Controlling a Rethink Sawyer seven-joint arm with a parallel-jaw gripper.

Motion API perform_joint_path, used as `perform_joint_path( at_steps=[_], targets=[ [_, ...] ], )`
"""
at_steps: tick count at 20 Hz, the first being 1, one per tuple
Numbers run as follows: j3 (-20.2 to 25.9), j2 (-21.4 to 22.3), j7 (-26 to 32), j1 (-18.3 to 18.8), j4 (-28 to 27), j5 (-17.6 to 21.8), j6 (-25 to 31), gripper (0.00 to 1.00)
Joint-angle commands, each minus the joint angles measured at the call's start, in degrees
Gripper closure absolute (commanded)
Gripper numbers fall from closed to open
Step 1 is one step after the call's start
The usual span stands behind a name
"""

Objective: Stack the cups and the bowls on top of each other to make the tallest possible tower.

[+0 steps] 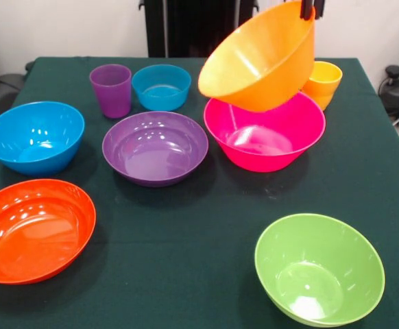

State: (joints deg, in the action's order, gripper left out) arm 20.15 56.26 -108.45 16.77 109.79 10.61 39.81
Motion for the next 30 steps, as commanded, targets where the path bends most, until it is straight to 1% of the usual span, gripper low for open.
perform_joint_path(
  at_steps=[1, 4, 11, 14, 18, 21, 24, 27, 30],
  targets=[
    [-2.5, -5.5, -3.4, -1.2, -8.5, 5.1, 6.2, 1.00],
    [-2.7, -6.7, -2.7, -1.6, -10.3, 4.9, 7.2, 1.00],
    [-3.8, -7.9, -2.6, -2.4, -10.6, 4.9, 5.5, 1.00],
    [-4.7, -10.0, -3.2, -3.0, -10.4, 5.8, 1.9, 1.00],
    [-6.0, -11.9, -4.0, -3.3, -7.6, 7.8, -5.4, 1.00],
    [-7.0, -14.4, -6.1, -4.2, -5.8, 9.1, -11.7, 1.00],
    [-7.8, -16.1, -7.0, -5.2, -5.5, 9.4, -15.1, 1.00],
    [-8.2, -15.8, -7.0, -5.7, -4.3, 8.6, -16.2, 1.00],
    [-8.0, -14.3, -6.1, -5.4, -3.0, 7.3, -15.7, 1.00]
  ],
)
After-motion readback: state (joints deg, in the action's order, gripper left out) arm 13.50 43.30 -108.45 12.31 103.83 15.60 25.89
